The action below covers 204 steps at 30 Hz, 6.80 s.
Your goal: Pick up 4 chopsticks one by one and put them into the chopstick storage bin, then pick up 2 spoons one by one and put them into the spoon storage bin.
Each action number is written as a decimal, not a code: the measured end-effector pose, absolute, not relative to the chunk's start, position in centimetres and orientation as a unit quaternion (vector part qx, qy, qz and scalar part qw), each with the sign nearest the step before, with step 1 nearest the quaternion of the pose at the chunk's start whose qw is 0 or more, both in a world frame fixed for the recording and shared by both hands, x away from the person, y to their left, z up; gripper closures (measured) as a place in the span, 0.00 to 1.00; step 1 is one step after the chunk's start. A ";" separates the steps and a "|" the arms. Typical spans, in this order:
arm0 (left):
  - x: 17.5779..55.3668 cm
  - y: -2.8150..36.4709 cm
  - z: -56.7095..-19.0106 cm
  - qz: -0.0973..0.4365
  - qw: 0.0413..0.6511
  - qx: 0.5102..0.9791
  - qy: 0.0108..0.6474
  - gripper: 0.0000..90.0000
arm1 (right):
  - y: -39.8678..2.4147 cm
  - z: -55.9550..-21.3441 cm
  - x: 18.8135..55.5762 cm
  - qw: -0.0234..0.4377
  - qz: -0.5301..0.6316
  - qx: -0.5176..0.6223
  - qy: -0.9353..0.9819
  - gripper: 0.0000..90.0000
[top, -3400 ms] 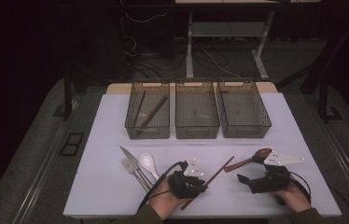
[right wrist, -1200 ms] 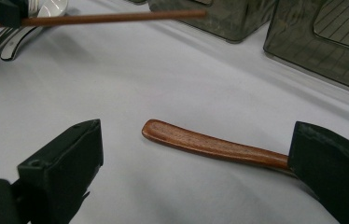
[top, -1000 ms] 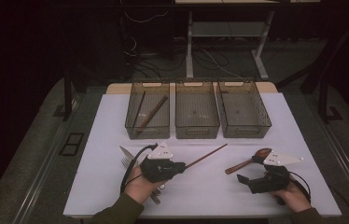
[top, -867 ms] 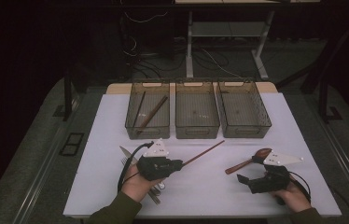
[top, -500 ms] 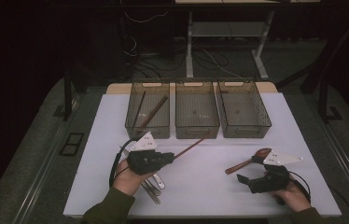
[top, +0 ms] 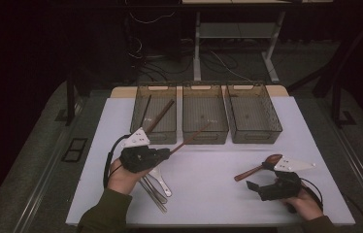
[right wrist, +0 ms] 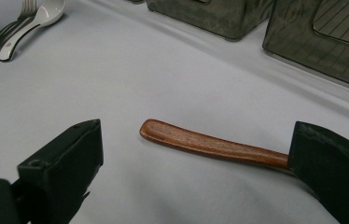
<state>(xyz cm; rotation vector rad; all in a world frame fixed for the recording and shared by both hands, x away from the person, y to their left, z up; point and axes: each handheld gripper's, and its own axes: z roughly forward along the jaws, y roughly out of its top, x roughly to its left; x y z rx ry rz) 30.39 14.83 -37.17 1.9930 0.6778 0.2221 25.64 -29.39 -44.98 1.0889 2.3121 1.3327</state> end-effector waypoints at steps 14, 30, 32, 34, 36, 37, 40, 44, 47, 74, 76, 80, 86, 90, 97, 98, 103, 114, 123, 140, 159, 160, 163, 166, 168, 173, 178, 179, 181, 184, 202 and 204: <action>32.4 16.5 -36.1 0.120 0.491 0.809 0.301 0.93 | -29.4 -45.0 25.6 0.130 0.458 0.375 0.795 0.03; 35.0 16.8 -35.6 0.144 0.488 0.801 0.316 0.93 | -29.4 -45.0 25.6 0.133 0.457 0.379 0.794 0.03; 35.4 16.8 -35.6 0.144 0.489 0.799 0.318 0.93 | -29.4 -45.0 25.6 0.133 0.456 0.376 0.795 0.03; 35.9 16.8 -35.5 0.146 0.487 0.799 0.321 0.93 | -29.5 -44.9 25.5 0.134 0.456 0.377 0.795 0.03; 36.3 16.9 -35.5 0.148 0.489 0.797 0.323 0.93 | -29.5 -44.9 25.5 0.133 0.457 0.377 0.794 0.03; 36.5 16.9 -35.4 0.148 0.487 0.797 0.324 0.93 | -29.5 -44.9 25.5 0.131 0.457 0.379 0.794 0.03; 37.1 17.0 -35.2 0.152 0.486 0.796 0.328 0.93 | -29.6 -44.9 25.5 0.134 0.458 0.379 0.793 0.03; 37.9 17.1 -34.9 0.157 0.483 0.793 0.335 0.93 | -29.6 -44.9 25.5 0.135 0.458 0.379 0.793 0.03; 38.6 17.1 -34.6 0.160 0.478 0.794 0.340 0.93 | -29.6 -44.9 25.5 0.136 0.458 0.376 0.794 0.03; 44.2 18.2 -36.8 0.177 0.455 0.765 0.421 0.93 | -29.6 -44.9 25.5 0.136 0.458 0.376 0.794 0.03; 44.5 18.2 -37.2 0.176 0.452 0.763 0.428 0.93 | -29.6 -44.9 25.5 0.136 0.457 0.376 0.794 0.03; 45.2 18.3 -38.0 0.176 0.442 0.760 0.443 0.93 | -29.6 -44.9 25.5 0.135 0.457 0.376 0.795 0.03; 45.7 18.3 -38.8 0.173 0.429 0.761 0.454 0.92 | -29.7 -44.9 25.5 0.135 0.458 0.378 0.793 0.03; 45.7 18.2 -38.9 0.175 0.427 0.760 0.457 0.85 | -29.7 -44.9 25.5 0.135 0.459 0.377 0.793 0.03; 45.4 18.2 -38.6 0.172 0.427 0.765 0.450 0.74 | -29.7 -44.9 25.5 0.135 0.459 0.378 0.793 0.03; 45.3 18.1 -38.4 0.172 0.427 0.767 0.448 0.72 | -29.7 -44.9 25.5 0.135 0.458 0.377 0.793 0.03; 44.6 18.1 -37.7 0.176 0.436 0.766 0.437 0.63 | -29.7 -44.9 25.5 0.135 0.458 0.378 0.793 0.03; 41.9 17.6 -36.1 0.169 0.455 0.775 0.404 0.48 | -29.7 -44.9 25.5 0.137 0.460 0.378 0.792 0.03; 38.2 16.7 -35.9 0.161 0.460 0.790 0.372 0.45 | -29.8 -44.8 25.6 0.135 0.463 0.383 0.788 0.03; 33.3 15.6 -37.3 0.140 0.455 0.812 0.338 0.44 | -29.9 -44.8 25.8 0.137 0.462 0.387 0.786 0.03; 28.0 15.7 -40.4 0.118 0.435 0.836 0.313 0.64 | -29.9 -44.7 25.5 0.138 0.465 0.378 0.789 0.03; 27.8 15.8 -40.6 0.111 0.434 0.837 0.313 0.68 | -29.9 -44.7 25.5 0.138 0.464 0.379 0.789 0.03; 27.1 15.9 -40.9 0.101 0.429 0.842 0.311 0.83 | -29.8 -44.7 25.5 0.138 0.464 0.379 0.789 0.03; 26.7 16.1 -41.3 0.089 0.421 0.848 0.309 0.94 | -29.8 -44.7 25.5 0.138 0.464 0.379 0.788 0.03; 26.5 16.0 -41.8 0.080 0.411 0.855 0.306 0.99 | -29.8 -44.7 25.5 0.139 0.463 0.379 0.789 0.03; 26.0 15.6 -42.8 0.080 0.367 0.879 0.293 0.99 | -29.8 -44.7 25.5 0.139 0.463 0.379 0.789 0.03; 25.8 15.1 -43.2 0.067 0.358 0.885 0.289 0.99 | -29.8 -44.7 25.5 0.139 0.462 0.378 0.790 0.03; 25.8 15.0 -43.3 0.064 0.357 0.886 0.289 0.99 | -29.8 -44.7 25.5 0.139 0.463 0.378 0.790 0.03; 25.9 14.9 -43.5 0.059 0.357 0.886 0.289 0.99 | -29.8 -44.7 25.5 0.140 0.462 0.378 0.790 0.03; 26.0 14.8 -43.6 0.054 0.363 0.884 0.290 0.99 | -29.8 -44.7 25.5 0.140 0.462 0.377 0.790 0.03; 27.7 13.0 -44.1 0.052 0.365 0.885 0.285 0.99 | -29.5 -44.7 25.5 0.140 0.460 0.376 0.792 0.03; 27.9 12.7 -44.1 0.054 0.362 0.886 0.284 0.99 | -29.6 -44.7 25.5 0.140 0.459 0.376 0.792 0.03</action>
